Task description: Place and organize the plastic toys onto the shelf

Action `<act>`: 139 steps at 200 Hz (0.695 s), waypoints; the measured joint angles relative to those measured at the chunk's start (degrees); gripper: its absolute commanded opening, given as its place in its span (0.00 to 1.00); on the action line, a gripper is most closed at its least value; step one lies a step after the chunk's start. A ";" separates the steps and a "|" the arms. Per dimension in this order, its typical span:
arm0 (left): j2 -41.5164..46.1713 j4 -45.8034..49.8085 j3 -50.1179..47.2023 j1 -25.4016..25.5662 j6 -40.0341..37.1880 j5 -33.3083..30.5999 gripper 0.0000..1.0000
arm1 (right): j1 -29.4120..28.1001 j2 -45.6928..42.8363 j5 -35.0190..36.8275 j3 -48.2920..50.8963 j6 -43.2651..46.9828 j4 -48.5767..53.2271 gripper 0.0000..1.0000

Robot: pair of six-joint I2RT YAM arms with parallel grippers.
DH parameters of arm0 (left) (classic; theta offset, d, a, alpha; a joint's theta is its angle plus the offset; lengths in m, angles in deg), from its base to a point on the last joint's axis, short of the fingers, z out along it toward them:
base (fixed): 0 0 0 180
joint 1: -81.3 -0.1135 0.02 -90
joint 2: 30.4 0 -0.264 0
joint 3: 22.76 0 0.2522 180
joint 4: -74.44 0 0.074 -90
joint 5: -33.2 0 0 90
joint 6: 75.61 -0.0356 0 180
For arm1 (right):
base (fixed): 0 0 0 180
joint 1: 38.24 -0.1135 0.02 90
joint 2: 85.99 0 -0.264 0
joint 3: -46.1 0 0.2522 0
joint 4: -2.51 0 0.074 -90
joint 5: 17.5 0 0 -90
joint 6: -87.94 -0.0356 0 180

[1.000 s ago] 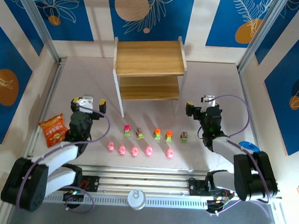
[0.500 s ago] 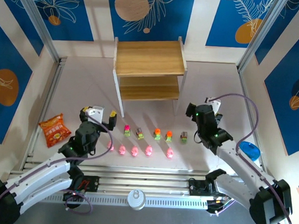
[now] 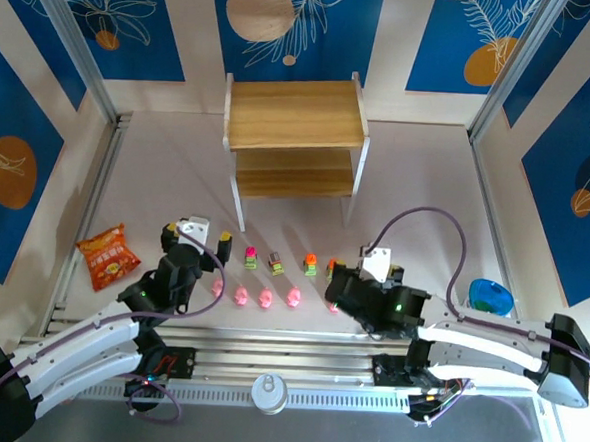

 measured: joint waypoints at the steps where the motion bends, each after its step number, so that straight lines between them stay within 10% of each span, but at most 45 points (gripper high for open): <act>1: 0.00 0.02 0.02 0.00 0.02 -0.02 1.00 | -0.57 0.15 0.09 0.02 -0.31 0.13 1.00; 61: -1.70 0.74 0.44 0.00 0.94 -0.48 1.00 | -11.93 13.31 0.83 -0.17 -14.71 6.86 0.83; 139: -2.69 1.81 0.52 0.00 2.01 -0.68 1.00 | -12.52 19.63 -6.34 -1.46 -22.10 3.21 0.69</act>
